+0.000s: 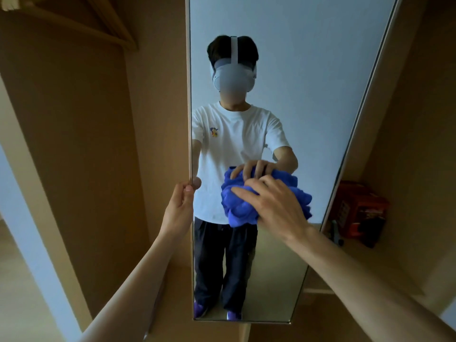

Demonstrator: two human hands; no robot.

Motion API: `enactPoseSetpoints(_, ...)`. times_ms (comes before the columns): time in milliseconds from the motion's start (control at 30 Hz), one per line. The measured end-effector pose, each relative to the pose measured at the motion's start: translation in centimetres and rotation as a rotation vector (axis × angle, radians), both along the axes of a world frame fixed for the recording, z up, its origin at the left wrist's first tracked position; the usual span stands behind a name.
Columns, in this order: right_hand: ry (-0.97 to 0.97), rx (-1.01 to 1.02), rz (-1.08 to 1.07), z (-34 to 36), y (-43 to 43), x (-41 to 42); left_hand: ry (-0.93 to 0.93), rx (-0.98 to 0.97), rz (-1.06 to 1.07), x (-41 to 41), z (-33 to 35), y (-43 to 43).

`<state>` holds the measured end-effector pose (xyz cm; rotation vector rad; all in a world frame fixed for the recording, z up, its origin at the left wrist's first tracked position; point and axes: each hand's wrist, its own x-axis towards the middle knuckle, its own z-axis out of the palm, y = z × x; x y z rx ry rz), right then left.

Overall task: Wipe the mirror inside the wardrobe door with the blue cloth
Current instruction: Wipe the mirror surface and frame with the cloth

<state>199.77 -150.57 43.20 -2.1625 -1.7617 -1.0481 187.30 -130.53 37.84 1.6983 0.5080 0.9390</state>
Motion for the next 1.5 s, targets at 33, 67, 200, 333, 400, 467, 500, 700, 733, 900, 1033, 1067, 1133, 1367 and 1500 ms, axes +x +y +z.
enactPoseSetpoints(33,-0.013,0.009,-0.011,1.3,-0.3,0.3,0.003,0.002,0.017,0.0,-0.1,-0.1)
enactPoseSetpoints(67,-0.033,0.019,-0.021,2.6,-0.7,0.6,0.006,0.004,0.036,0.1,-0.1,-0.2)
enactPoseSetpoints(200,-0.114,0.064,-0.054,7.2,-1.9,2.4,0.024,0.024,0.119,0.4,-0.5,-0.9)
enactPoseSetpoints(333,-0.116,0.085,-0.033,7.1,-2.4,2.9,0.034,0.031,0.186,0.6,-1.4,-0.5)
enactPoseSetpoints(400,-0.093,0.096,0.003,5.2,-2.9,3.0,0.031,0.037,0.202,0.8,-1.8,-0.2)
enactPoseSetpoints(467,-0.067,0.066,0.006,3.1,-3.5,3.3,0.031,0.043,0.222,1.1,-2.0,-0.3)
enactPoseSetpoints(500,-0.054,0.047,-0.002,1.9,-3.7,3.5,0.031,0.038,0.233,1.2,-2.0,-0.4)
enactPoseSetpoints(700,-0.008,-0.011,-0.013,-4.1,-5.2,4.0,0.051,0.049,0.303,1.8,-2.1,-1.5)
enactPoseSetpoints(733,-0.009,-0.021,-0.011,-4.5,-5.4,4.0,0.053,0.047,0.309,1.8,-2.1,-1.6)
enactPoseSetpoints(900,-0.028,-0.066,0.005,-4.2,-6.2,4.2,0.070,0.073,0.304,1.4,-1.9,-1.6)
enactPoseSetpoints(1033,-0.014,0.007,-0.034,-0.6,-7.0,4.9,0.084,0.082,0.304,1.0,-1.6,-1.4)
enactPoseSetpoints(1067,-0.020,0.033,-0.048,0.6,-7.3,5.3,0.085,0.083,0.313,1.0,-1.6,-1.5)
enactPoseSetpoints(1133,-0.039,0.075,-0.069,3.2,-7.9,6.1,0.084,0.083,0.332,1.1,-1.6,-1.7)
enactPoseSetpoints(1367,-0.082,0.176,-0.026,6.7,-9.5,7.9,0.049,0.076,0.366,1.6,-1.9,-2.4)
enactPoseSetpoints(1500,-0.060,0.165,0.006,3.3,-9.8,7.8,0.044,0.071,0.382,1.7,-2.0,-2.6)
